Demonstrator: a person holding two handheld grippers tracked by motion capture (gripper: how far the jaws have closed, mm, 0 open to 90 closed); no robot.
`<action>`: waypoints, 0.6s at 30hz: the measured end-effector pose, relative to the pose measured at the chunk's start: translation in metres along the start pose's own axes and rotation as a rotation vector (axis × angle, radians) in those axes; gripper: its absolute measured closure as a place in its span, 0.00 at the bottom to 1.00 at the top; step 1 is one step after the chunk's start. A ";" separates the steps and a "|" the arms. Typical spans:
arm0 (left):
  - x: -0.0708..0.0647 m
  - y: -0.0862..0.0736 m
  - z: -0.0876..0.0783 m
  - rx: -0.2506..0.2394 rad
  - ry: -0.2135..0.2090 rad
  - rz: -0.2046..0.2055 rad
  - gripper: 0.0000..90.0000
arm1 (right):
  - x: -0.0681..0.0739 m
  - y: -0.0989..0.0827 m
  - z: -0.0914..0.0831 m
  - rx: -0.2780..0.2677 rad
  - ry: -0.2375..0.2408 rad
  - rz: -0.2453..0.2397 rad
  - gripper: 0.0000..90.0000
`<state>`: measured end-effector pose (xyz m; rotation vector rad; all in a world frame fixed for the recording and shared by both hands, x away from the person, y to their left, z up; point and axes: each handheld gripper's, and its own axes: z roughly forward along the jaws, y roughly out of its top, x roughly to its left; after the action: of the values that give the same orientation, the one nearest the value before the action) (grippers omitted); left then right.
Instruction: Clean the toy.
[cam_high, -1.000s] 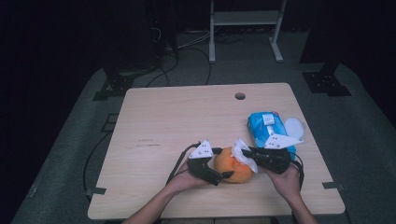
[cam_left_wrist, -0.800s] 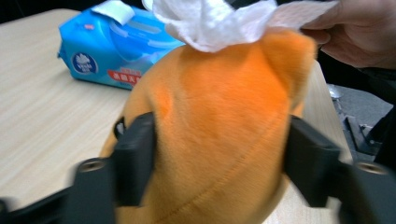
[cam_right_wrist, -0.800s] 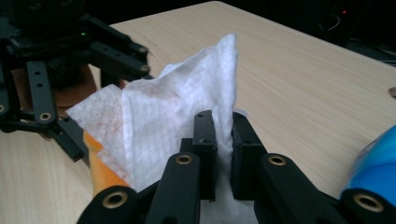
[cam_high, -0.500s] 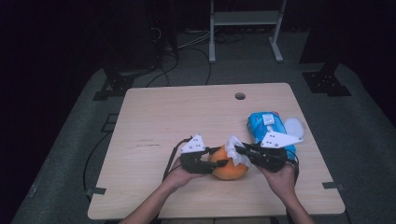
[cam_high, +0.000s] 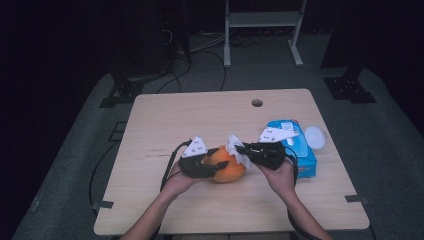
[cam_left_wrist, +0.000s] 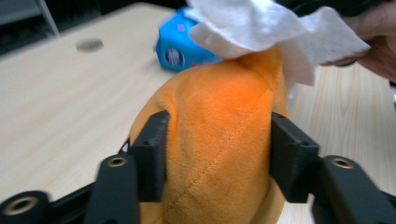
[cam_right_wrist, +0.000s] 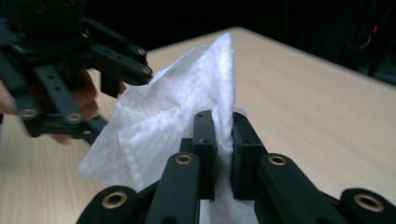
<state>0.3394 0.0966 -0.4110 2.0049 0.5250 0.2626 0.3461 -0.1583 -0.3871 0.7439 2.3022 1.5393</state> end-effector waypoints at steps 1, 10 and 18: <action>-0.001 -0.002 0.003 0.013 -0.031 -0.008 0.44 | -0.002 -0.004 0.003 0.022 0.002 0.008 0.91; -0.009 0.001 0.003 0.055 -0.216 -0.004 0.40 | -0.001 -0.039 -0.014 0.090 0.062 0.054 0.90; -0.023 0.011 -0.005 0.119 -0.340 0.098 0.37 | 0.000 -0.047 -0.022 0.096 0.051 0.074 0.91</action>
<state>0.3197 0.0850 -0.3983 2.1362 0.2315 -0.0531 0.3229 -0.1897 -0.4214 0.8316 2.4268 1.5040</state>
